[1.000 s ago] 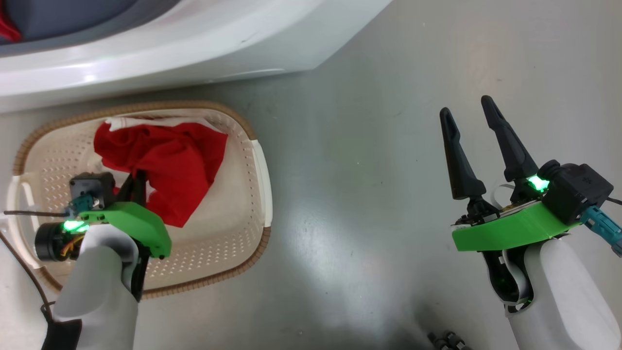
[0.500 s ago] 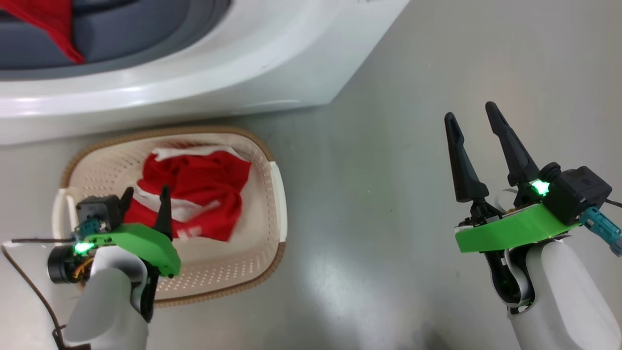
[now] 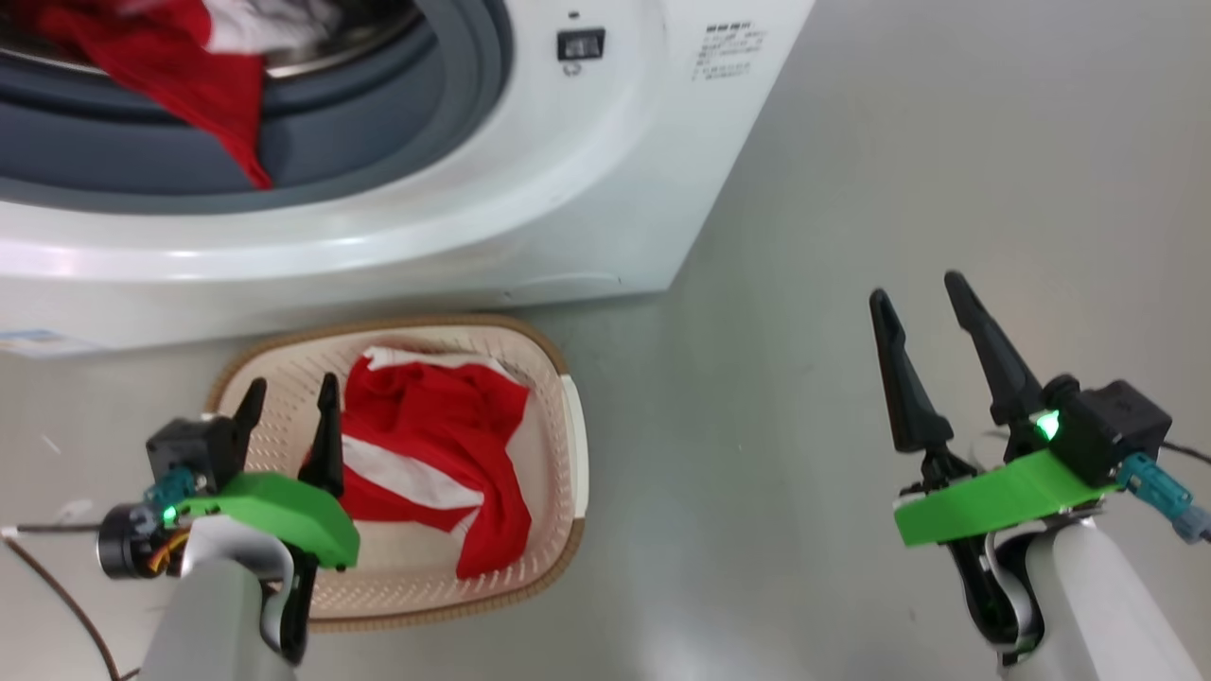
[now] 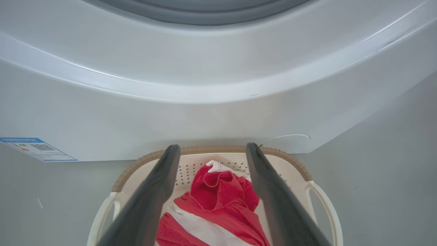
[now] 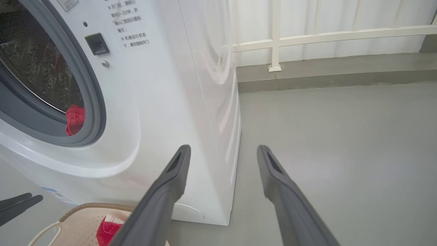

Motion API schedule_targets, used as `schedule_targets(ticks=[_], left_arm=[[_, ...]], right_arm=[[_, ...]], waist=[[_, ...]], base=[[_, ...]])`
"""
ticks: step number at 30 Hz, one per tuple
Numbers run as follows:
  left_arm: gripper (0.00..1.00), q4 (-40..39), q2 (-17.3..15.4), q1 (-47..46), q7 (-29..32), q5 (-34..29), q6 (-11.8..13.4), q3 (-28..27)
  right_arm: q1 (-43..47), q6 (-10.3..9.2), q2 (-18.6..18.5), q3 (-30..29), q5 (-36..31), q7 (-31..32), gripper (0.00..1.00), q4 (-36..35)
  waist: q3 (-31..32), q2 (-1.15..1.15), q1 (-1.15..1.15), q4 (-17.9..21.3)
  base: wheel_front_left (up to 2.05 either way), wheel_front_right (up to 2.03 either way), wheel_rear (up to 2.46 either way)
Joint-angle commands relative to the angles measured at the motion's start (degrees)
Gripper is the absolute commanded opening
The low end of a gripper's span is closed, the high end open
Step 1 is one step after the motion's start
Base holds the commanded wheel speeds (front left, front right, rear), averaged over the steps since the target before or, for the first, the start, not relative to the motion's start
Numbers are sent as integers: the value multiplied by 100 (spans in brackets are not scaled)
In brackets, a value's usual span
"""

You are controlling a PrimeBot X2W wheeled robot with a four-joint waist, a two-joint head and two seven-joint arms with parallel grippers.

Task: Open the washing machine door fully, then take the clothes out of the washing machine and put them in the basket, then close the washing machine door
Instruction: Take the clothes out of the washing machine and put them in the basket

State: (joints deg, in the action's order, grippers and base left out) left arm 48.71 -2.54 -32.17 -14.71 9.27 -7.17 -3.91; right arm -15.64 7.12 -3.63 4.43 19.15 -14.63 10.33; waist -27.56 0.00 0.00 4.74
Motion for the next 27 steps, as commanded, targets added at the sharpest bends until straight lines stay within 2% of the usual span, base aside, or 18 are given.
schedule_targets(ticks=[1, 11, 27], left_arm=[[100, -262, -107, 280, -29, 72, -30, -120], [100, -1541, -78, 1106, -29, 86, -31, -140], [100, -3200, -48, 2329, -29, -38, -32, -351]], right_arm=[[182, 36, -54, 90, 10, -37, 100, -97], [716, 36, -153, 54, 60, -37, 100, -11], [1339, 36, -256, -72, 99, -37, 100, -46]], waist=[[362, 0, 0, -119], [1181, 0, 0, -254], [1993, 0, 0, -345]], base=[[0, 0, 0], [0, 0, 0], [0, 0, 0]])
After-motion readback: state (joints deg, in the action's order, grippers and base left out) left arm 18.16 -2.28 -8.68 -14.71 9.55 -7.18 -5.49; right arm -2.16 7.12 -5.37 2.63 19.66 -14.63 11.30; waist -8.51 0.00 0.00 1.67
